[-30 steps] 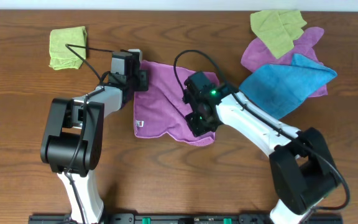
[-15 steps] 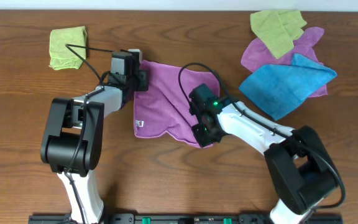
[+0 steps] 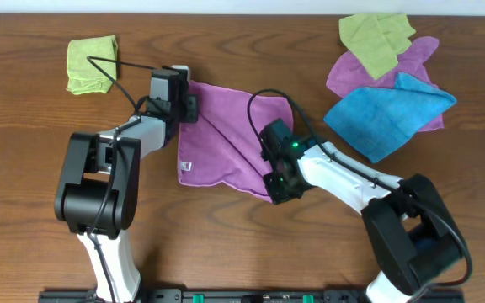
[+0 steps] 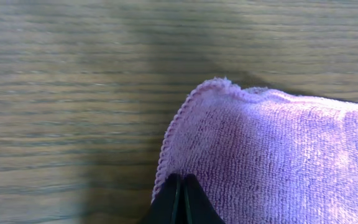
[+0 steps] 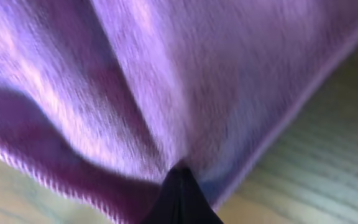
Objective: Fold the cloth
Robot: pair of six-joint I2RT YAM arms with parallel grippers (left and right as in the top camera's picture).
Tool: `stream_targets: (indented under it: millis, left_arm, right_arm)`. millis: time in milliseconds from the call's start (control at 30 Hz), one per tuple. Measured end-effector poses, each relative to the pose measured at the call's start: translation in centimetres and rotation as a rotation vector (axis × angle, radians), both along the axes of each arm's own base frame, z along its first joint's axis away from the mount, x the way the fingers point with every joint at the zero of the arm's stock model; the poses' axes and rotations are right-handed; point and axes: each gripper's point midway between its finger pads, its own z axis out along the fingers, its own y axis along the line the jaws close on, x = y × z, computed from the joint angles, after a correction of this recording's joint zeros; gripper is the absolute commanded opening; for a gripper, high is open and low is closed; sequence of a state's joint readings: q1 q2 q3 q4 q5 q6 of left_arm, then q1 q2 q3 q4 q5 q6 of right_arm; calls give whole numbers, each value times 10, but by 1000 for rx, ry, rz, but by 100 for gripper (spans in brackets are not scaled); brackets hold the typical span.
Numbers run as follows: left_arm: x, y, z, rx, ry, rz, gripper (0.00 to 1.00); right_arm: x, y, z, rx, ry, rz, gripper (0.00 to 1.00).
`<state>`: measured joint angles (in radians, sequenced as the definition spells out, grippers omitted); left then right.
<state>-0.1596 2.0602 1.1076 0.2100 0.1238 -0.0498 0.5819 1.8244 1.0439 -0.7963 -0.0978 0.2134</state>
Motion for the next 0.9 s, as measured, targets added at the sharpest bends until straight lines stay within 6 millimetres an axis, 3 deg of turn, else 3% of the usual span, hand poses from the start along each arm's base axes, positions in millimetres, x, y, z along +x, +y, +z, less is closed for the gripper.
stream_targets:
  millis: [200, 500, 633, 733, 900]
  left_arm:
    - [3, 15, 0, 12, -3, 23, 6]
    - [3, 16, 1, 21, -6, 9, 6]
    - [4, 23, 5, 28, -6, 26, 6]
    - [7, 28, 23, 34, -41, 42, 6]
    - [15, 28, 84, 20, -166, 47, 6]
  right_arm:
    - [-10, -3, 0, -8, 42, -4, 1]
    - [-8, -1, 3, -6, 43, -19, 2]
    - [14, 12, 22, 21, -5, -17, 2]
    - [36, 22, 45, 37, -71, -13, 1]
    - [75, 31, 69, 41, -223, -3, 1]
